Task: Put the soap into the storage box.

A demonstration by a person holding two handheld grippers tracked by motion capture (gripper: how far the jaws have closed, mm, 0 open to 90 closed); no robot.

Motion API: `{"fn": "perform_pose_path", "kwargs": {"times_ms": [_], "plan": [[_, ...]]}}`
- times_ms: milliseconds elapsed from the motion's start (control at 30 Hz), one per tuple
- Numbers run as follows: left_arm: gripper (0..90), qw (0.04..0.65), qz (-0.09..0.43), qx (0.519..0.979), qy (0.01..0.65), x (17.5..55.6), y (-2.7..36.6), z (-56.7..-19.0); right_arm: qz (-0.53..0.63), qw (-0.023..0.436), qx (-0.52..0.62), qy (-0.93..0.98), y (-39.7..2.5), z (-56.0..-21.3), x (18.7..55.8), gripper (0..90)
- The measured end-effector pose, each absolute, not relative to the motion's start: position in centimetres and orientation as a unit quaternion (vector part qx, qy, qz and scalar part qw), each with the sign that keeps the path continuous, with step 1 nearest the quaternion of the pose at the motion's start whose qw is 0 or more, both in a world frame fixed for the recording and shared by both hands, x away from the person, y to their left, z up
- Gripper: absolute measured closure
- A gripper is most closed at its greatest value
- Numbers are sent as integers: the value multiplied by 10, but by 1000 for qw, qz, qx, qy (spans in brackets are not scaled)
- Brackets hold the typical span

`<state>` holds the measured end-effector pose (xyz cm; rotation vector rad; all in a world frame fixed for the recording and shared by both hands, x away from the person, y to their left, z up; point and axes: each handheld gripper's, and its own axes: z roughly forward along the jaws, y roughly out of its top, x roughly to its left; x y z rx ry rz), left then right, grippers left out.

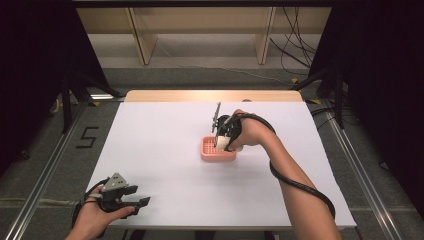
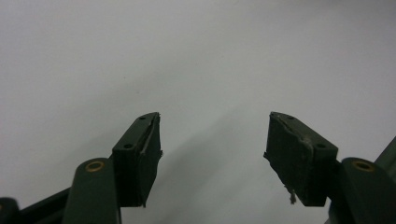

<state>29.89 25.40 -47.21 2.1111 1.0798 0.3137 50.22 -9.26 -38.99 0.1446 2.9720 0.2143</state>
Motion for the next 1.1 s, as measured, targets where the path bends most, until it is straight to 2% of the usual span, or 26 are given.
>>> {"fn": "perform_pose_path", "kwargs": {"times_ms": [1100], "plan": [[349,366,119,824,416,298,254,-472,74,79,47,993,-78,-397,506,504]]}}
